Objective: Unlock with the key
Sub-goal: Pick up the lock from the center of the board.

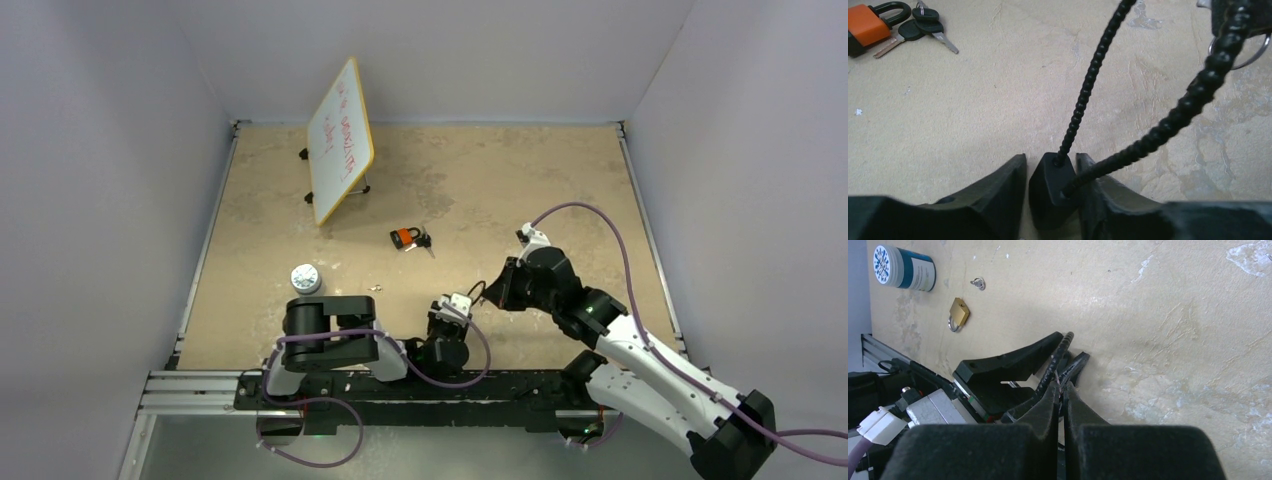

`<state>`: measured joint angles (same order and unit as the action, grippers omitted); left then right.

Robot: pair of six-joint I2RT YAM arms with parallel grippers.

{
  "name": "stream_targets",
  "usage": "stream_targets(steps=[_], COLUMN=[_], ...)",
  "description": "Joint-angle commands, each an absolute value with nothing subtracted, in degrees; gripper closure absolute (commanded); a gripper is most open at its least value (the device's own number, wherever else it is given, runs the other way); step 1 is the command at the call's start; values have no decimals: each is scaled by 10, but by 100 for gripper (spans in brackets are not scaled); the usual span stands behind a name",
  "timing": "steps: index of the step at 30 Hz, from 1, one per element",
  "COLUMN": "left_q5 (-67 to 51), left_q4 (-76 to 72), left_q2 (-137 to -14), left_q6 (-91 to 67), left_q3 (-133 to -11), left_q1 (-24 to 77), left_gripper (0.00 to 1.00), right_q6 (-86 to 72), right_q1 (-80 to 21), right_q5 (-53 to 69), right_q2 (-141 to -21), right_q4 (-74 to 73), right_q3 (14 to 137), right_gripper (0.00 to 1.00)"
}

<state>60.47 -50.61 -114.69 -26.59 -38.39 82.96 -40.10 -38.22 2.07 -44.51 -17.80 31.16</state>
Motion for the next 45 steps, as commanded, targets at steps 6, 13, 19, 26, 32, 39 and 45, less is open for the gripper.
stream_targets(steps=[6, 13, 19, 26, 32, 39, 45], left_q5=[558, 492, 292, 88, -111, -318, -315], left_q4=[-521, -473, -357, -217, -207, -381, -549], left_q2=[-1103, -1001, -882, -807, -763, -797, -802], left_q6=[-262, -263, -339, -363, -464, -698, -873], left_q3=[-351, -335, -346, -419, -427, -405, -351], left_q1=[835, 826, 725, 629, 525, 456, 453], left_gripper=[94, 100, 100, 100, 100, 100, 100], right_q6=[-403, -393, -397, -423, -432, -479, -552], right_q1=[-382, -383, -383, -382, -382, -382, -383], right_q5=[17, 6, 39, 90, 126, 179, 199], right_q2=[-429, -376, -352, -326, -311, -316, -315], right_q4=[-194, -190, -160, -105, -76, 33, 94], right_q3=[312, 282, 256, 220, 223, 217, 212], right_gripper=[100, 100, 100, 100, 100, 100, 100])
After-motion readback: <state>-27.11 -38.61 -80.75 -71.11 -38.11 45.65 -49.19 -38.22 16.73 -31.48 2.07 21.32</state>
